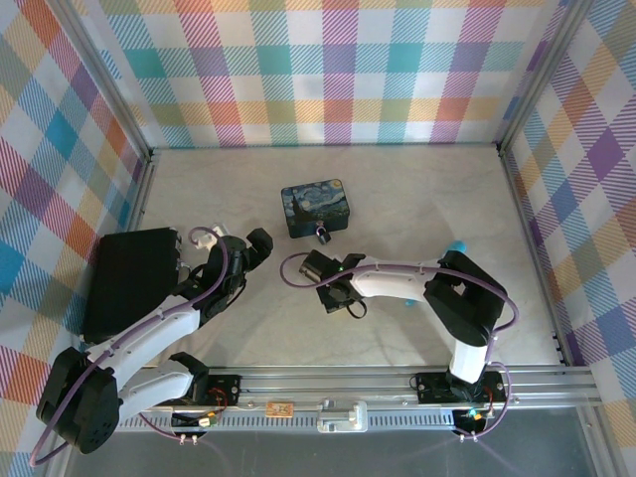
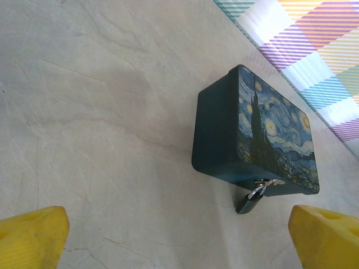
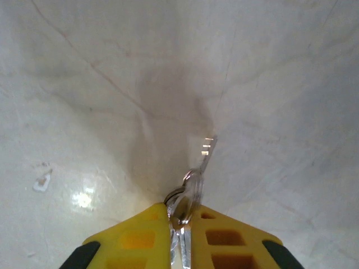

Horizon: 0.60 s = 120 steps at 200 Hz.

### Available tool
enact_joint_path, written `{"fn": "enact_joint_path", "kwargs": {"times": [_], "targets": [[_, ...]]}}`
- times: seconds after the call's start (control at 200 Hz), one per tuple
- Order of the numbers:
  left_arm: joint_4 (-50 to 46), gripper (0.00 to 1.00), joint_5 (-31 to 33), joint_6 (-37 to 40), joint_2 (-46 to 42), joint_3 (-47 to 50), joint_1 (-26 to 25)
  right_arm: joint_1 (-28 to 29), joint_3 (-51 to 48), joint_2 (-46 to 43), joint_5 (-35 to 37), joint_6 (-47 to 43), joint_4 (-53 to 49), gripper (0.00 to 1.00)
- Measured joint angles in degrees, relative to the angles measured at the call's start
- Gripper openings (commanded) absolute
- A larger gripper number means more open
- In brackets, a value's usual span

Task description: Unlock a padlock with a key

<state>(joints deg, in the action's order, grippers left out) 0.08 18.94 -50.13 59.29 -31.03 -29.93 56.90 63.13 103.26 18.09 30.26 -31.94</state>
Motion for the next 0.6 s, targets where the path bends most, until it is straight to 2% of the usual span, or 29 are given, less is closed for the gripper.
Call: {"fn": "enact_joint_path", "kwargs": {"times": [0.165, 0.275, 0.42, 0.6], "targets": [[-1.6, 1.00, -0.7, -0.2, 0.0, -1.9, 0.0, -2.1, -0.2, -0.5, 0.2, -7.0, 1.5, 0.00], [-1.6, 1.00, -1.6, -0.5, 0.0, -3.1, 0.0, -5.1, -2.2, -2.5, -2.8, -11.6, 3.0, 0.00], [-1.6, 1.00, -3.3, -1.6, -0.3, -3.3, 0.0, -10.1, -4.7, -8.3, -9.0, -17.9, 4.7, 0.00], [-0.2, 1.00, -6.8, -2.8, -0.2, -3.3, 0.0, -17.7, -6.2, -15.0, -21.4, -23.7, 8.4, 0.00]]}}
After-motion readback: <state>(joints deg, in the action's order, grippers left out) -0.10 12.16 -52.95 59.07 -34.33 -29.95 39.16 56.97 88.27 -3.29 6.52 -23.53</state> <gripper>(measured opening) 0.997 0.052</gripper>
